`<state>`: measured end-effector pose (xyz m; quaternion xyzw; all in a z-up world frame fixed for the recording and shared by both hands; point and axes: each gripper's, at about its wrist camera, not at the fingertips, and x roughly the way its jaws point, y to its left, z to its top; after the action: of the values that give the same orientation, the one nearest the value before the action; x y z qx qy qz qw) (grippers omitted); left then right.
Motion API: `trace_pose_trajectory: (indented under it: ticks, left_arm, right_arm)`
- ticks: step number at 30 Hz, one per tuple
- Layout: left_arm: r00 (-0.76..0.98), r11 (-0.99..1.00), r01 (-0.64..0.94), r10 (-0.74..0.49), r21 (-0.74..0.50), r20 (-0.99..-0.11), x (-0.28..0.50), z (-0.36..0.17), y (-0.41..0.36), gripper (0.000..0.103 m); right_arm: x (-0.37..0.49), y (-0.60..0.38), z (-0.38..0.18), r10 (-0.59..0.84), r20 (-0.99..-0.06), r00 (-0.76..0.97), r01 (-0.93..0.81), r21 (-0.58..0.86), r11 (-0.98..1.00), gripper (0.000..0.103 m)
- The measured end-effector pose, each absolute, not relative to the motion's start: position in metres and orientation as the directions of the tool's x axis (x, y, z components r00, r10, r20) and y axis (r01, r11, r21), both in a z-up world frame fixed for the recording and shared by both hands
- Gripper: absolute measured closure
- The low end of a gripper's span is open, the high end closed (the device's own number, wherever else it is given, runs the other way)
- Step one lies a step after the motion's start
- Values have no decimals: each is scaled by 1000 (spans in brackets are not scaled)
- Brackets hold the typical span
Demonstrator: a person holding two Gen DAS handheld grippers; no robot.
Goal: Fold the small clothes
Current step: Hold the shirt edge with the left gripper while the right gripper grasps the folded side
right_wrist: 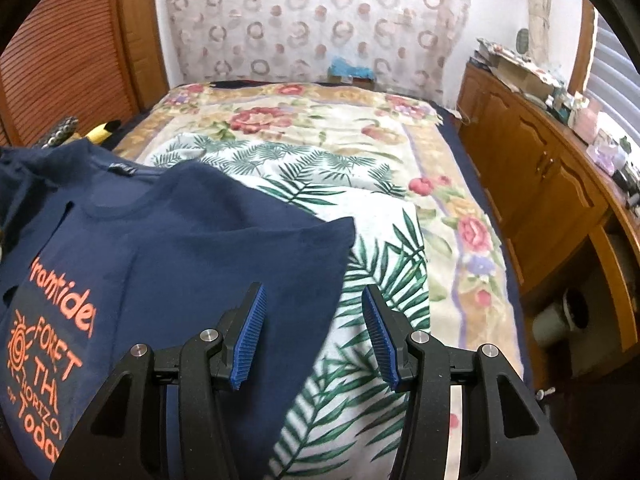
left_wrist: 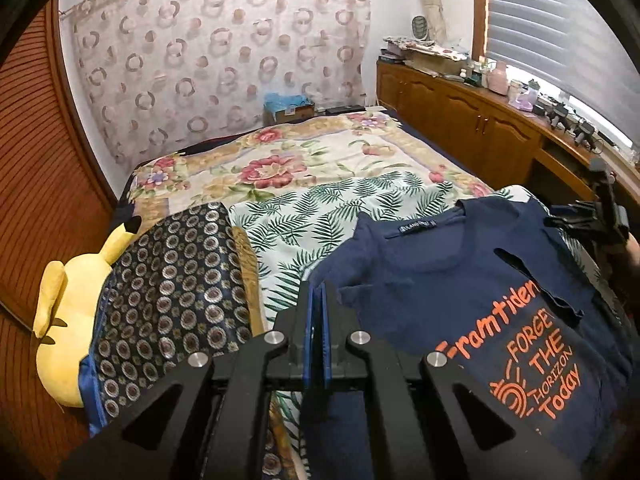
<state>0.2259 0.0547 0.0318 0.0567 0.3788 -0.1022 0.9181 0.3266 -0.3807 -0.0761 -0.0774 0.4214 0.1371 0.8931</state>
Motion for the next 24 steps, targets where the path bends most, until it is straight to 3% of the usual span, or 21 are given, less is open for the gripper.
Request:
trace_pose_trajectory:
  ticks: [7,10,12,14,24]
  left_arm:
    - [702,970,243,-169,9,-692,203,29,48,102]
    - [706,969,247,-178,3,-685,189,27,45,102]
    - [706,968,250,-188,-8,-683,178,26,44,102]
    - [709,967,253,-197,-17,-677,168,25,43,102]
    - [754,965,260,-227,-37,-616,97,38,41,102]
  right_arm:
    - [352,-382,-89,174,-803,570,-296,-4,955,53]
    - [356,-381,-88,202,-793,574,-322,8,947,67]
    - [356,-376,-87,215,-794,568,-341,11,940,86]
    - [354,-370,-85,220,-801,557,-353,11,936,99]
    - [264,-342,-1,314,-628,712,-434,-43,900,101]
